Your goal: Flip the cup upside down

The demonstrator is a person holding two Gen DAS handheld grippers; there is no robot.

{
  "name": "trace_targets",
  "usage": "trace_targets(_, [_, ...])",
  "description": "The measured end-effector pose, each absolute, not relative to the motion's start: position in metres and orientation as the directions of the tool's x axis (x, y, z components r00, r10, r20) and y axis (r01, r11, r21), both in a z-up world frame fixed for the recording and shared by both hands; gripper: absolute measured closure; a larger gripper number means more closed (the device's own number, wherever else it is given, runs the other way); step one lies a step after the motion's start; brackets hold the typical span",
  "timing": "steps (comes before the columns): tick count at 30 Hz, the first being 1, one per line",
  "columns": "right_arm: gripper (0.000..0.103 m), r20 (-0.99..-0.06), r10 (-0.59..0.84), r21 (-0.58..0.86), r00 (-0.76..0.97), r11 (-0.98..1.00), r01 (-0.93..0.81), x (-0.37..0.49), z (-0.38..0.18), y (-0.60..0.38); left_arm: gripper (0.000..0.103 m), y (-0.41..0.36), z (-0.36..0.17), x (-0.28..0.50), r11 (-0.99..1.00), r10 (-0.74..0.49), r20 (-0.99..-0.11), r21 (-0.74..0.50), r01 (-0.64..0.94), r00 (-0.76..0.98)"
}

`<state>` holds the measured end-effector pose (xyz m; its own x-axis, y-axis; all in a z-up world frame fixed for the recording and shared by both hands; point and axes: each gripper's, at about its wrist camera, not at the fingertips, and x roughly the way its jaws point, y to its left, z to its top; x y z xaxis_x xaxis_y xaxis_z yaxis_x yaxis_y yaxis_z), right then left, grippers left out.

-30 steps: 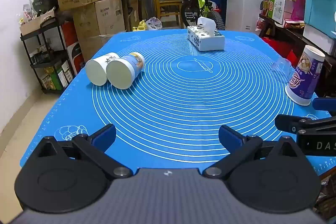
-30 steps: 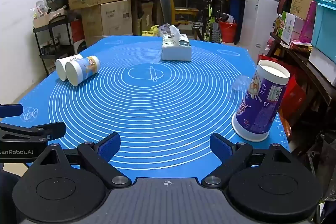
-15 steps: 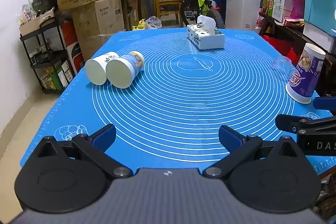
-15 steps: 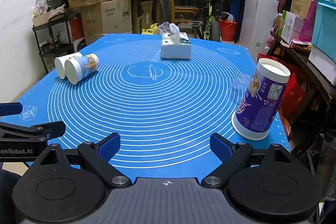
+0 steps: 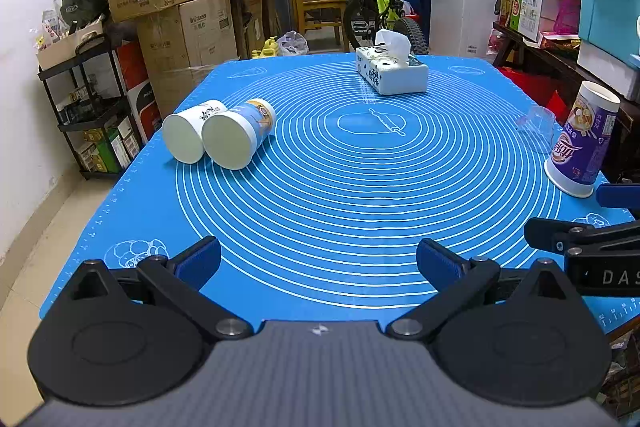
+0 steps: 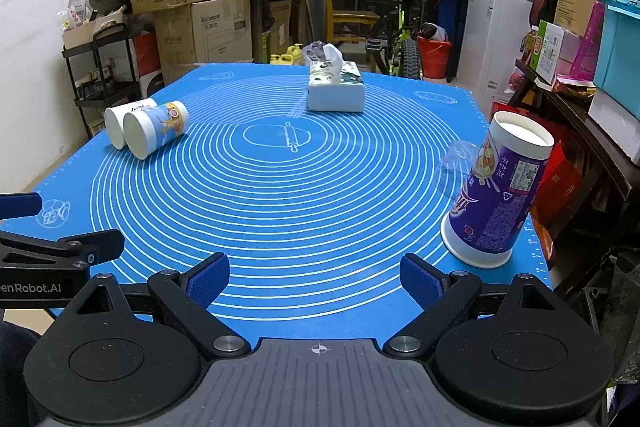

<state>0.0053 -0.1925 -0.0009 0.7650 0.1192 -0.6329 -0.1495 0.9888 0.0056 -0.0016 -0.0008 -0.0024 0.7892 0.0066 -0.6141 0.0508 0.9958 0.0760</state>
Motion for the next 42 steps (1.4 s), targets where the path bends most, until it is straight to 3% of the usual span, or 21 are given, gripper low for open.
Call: trace_targets(42, [0.01,-0.636,0.11,0.0,0.763,0.99,-0.143,0.0067,-0.0045,-0.1946,0.0,-0.0029,0.0003,0.0004,0.994,0.011,-0.614,0.093,0.059,0.789])
